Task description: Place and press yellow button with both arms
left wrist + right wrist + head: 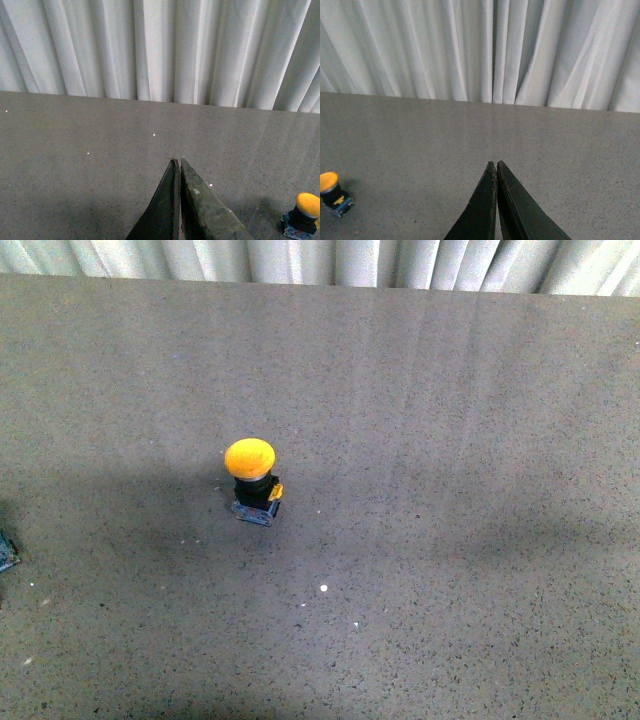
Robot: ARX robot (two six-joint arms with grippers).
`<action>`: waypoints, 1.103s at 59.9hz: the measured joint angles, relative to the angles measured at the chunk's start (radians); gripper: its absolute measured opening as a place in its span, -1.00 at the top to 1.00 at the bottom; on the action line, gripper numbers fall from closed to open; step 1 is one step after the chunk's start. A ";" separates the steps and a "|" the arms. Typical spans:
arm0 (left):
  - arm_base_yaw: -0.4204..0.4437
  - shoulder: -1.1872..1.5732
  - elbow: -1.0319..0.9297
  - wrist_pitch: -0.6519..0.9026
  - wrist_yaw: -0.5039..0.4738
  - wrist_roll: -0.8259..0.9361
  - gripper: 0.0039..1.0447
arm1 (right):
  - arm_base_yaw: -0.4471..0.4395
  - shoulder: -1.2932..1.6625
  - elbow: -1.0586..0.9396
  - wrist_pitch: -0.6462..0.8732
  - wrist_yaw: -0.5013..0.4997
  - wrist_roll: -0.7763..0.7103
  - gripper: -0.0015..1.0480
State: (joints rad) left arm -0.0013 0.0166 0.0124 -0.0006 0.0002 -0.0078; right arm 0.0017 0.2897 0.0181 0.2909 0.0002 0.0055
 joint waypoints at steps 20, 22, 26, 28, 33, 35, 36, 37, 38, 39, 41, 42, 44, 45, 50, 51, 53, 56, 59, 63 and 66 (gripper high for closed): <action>0.000 0.000 0.000 0.000 0.000 0.000 0.98 | 0.000 -0.098 0.000 -0.098 0.000 0.000 0.97; 0.000 0.000 0.000 0.000 0.000 0.000 0.98 | 0.000 -0.104 0.000 -0.105 0.000 0.000 0.97; 0.000 0.000 0.000 0.000 0.000 0.000 0.98 | 0.000 -0.145 0.000 -0.150 0.000 0.000 0.97; 0.000 0.000 0.000 0.000 0.000 0.000 0.98 | 0.000 -0.185 0.000 -0.212 -0.002 0.000 0.97; 0.000 0.000 0.000 0.000 0.000 0.000 0.98 | 0.000 -0.269 0.000 -0.282 0.002 0.000 0.97; 0.000 0.000 0.000 0.000 0.000 0.000 0.98 | 0.000 -0.280 0.000 -0.285 0.002 0.000 0.97; 0.000 0.000 0.000 0.000 0.000 0.000 0.98 | 0.000 -0.280 0.000 -0.286 0.002 0.000 0.97; 0.000 0.000 0.000 0.000 0.000 0.000 0.98 | 0.000 -0.280 0.000 -0.287 0.002 0.000 0.97; 0.000 0.000 0.000 0.000 0.000 0.000 0.98 | 0.000 -0.281 0.000 -0.288 0.002 0.000 0.97; 0.000 0.000 0.000 0.000 0.000 0.000 0.98 | 0.000 -0.281 0.000 -0.288 0.002 0.000 0.97; 0.000 0.000 0.000 0.000 0.000 0.000 0.98 | 0.000 -0.282 0.000 -0.288 0.002 0.000 0.97; 0.000 0.000 0.000 0.000 0.000 0.000 0.98 | 0.000 -0.282 0.000 -0.288 0.002 0.000 0.97; 0.000 0.000 0.000 0.000 0.000 0.000 0.98 | 0.000 -0.283 0.000 -0.288 0.002 0.000 0.97; 0.000 0.000 0.000 0.000 0.000 0.000 0.98 | 0.000 -0.283 0.000 -0.288 0.002 0.000 0.97; 0.000 0.000 0.000 0.000 0.000 0.000 0.98 | 0.000 -0.283 0.000 -0.288 0.002 -0.002 0.83; 0.000 0.000 0.000 0.000 0.000 0.000 0.98 | 0.000 -0.284 0.000 -0.288 0.002 -0.002 0.73; 0.000 0.000 0.000 0.000 0.000 -0.001 0.97 | 0.000 -0.284 0.000 -0.288 0.002 -0.002 0.63; 0.000 0.000 0.000 0.000 0.000 0.000 0.82 | 0.000 -0.284 0.000 -0.288 0.002 -0.002 0.46; 0.000 0.000 0.000 0.000 0.000 0.000 0.65 | 0.000 -0.284 0.000 -0.288 0.002 -0.002 0.29; 0.000 0.000 0.000 0.000 0.000 0.000 0.37 | 0.000 -0.284 0.000 -0.288 0.002 -0.002 0.02; 0.000 0.000 0.000 0.000 0.000 0.000 0.17 | 0.000 -0.284 0.000 -0.288 0.002 -0.002 -0.18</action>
State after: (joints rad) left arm -0.0013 0.0166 0.0124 -0.0002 0.0002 -0.0082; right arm 0.0017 0.0059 0.0181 0.0032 0.0021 0.0036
